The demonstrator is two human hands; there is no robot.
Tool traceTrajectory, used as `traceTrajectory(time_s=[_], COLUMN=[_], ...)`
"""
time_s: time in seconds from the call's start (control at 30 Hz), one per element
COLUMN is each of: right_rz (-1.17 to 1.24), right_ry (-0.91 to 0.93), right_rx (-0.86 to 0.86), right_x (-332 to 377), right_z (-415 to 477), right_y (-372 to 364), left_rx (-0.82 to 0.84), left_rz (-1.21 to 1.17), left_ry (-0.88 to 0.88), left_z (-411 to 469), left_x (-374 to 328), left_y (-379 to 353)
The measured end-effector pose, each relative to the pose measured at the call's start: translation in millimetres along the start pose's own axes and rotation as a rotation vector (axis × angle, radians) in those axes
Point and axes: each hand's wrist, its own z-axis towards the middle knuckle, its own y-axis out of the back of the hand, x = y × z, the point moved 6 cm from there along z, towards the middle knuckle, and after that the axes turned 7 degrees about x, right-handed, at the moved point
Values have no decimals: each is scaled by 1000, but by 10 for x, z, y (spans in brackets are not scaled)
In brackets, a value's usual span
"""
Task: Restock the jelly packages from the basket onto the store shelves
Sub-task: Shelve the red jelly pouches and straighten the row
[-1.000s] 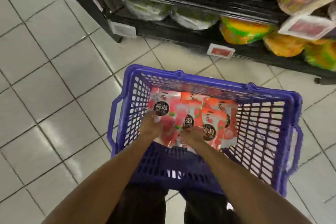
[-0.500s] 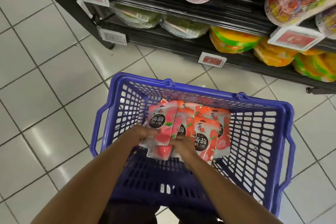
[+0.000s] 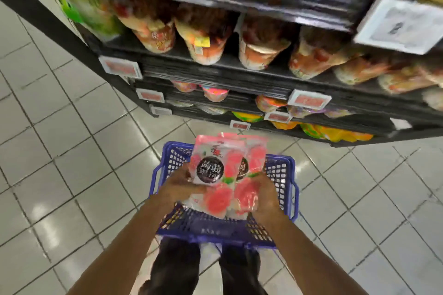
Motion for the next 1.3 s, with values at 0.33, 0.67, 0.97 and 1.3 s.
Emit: traceTrajectory(time_s=[0.33, 0.67, 0.97, 1.3], right_rz=[-207, -141, -242, -408], right_ry=[331, 864, 1044, 1082], right_rx=[185, 363, 398, 450], right_x=[1542, 2312, 2856, 3116], right_z=[-2746, -4405, -5014, -5400], right_y=[-1390, -2611, -3041, -3210], left_rx=[-45, -145, -194, -272], left_rz=[-56, 80, 8, -86], left_ry=[-408, -820, -1063, -1152], left_z=[-2675, -4654, -5371, -5500], left_x=[-2285, -3868, -4457, -4619], left_y=[4, 404, 452, 459])
